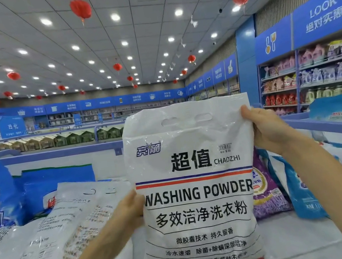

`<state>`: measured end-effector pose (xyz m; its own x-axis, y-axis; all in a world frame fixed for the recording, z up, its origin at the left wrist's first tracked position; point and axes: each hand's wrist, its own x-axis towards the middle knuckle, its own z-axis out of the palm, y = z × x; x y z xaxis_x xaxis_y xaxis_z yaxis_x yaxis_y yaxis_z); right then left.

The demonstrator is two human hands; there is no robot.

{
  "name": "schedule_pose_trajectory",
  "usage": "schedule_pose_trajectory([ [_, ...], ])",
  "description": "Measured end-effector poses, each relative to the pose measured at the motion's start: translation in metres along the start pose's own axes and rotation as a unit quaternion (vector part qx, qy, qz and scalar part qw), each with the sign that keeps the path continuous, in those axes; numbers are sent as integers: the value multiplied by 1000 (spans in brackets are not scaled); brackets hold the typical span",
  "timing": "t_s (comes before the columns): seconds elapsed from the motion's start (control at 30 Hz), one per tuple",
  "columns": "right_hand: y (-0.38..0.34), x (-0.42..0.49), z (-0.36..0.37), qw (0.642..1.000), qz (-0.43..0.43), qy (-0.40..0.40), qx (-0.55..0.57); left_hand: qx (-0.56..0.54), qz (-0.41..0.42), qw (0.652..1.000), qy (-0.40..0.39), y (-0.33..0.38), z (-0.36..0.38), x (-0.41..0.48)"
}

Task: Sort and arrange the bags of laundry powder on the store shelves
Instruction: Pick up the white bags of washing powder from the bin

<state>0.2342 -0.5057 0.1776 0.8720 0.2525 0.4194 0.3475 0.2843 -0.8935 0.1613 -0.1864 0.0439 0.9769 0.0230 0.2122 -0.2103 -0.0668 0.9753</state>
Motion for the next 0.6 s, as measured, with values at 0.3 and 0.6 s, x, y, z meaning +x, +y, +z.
schedule_pose_trajectory([
  [0.3,10,-34,-13,989,11,-150,-2,74,-37,980,-183,-16,7,-23],
  [0.6,118,-107,-24,936,162,-204,-237,104,-13,962,-251,-17,7,-30],
])
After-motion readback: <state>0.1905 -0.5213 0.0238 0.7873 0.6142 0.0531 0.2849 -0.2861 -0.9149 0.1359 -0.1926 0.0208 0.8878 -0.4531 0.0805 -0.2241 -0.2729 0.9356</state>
